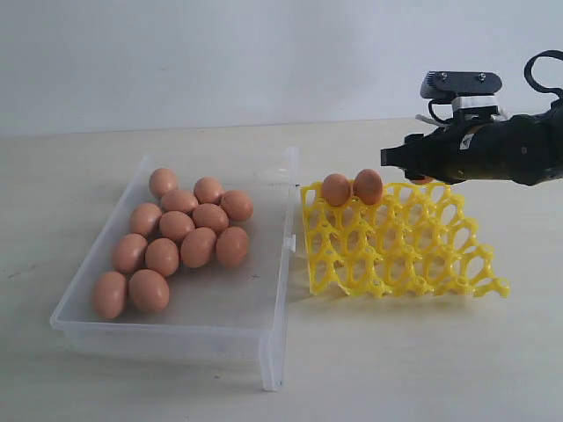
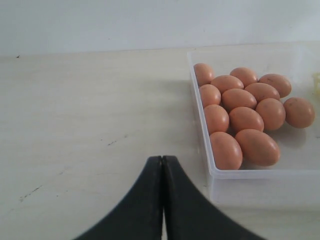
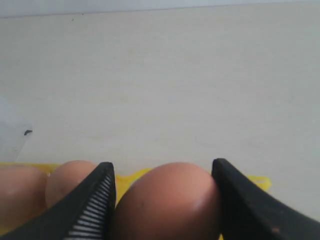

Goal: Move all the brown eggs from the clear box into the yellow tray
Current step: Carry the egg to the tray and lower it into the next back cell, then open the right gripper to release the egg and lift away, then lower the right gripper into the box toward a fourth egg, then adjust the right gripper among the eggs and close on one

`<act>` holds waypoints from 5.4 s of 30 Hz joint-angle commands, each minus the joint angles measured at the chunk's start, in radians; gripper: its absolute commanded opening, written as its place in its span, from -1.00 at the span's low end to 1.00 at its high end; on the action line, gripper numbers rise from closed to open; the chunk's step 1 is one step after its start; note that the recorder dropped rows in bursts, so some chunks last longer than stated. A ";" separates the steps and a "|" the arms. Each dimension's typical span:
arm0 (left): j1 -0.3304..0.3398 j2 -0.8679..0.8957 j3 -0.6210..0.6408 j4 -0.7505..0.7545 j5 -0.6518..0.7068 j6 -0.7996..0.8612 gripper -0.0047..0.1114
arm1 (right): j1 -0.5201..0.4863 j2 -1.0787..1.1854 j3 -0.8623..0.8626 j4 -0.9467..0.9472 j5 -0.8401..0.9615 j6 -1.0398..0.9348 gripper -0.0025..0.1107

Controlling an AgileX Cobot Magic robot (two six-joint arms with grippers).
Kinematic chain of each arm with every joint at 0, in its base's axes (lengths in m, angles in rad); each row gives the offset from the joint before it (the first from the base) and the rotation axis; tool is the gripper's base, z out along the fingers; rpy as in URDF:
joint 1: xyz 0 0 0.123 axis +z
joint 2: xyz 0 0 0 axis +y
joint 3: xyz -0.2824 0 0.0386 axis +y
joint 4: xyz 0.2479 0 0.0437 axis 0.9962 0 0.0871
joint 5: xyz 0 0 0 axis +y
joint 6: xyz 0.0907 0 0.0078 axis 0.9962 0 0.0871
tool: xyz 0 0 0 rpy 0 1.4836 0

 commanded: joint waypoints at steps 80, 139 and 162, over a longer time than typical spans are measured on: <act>0.001 -0.006 -0.004 -0.001 -0.010 -0.001 -0.92 | 0.595 0.051 -0.572 0.323 0.924 -0.385 -0.19; 0.001 -0.006 -0.004 -0.001 -0.010 -0.001 -0.92 | 0.657 0.624 -1.290 0.244 1.368 -0.137 -0.02; 0.001 -0.006 -0.004 -0.001 -0.010 0.060 -0.92 | 0.655 0.703 -1.275 0.282 1.368 -0.129 -0.02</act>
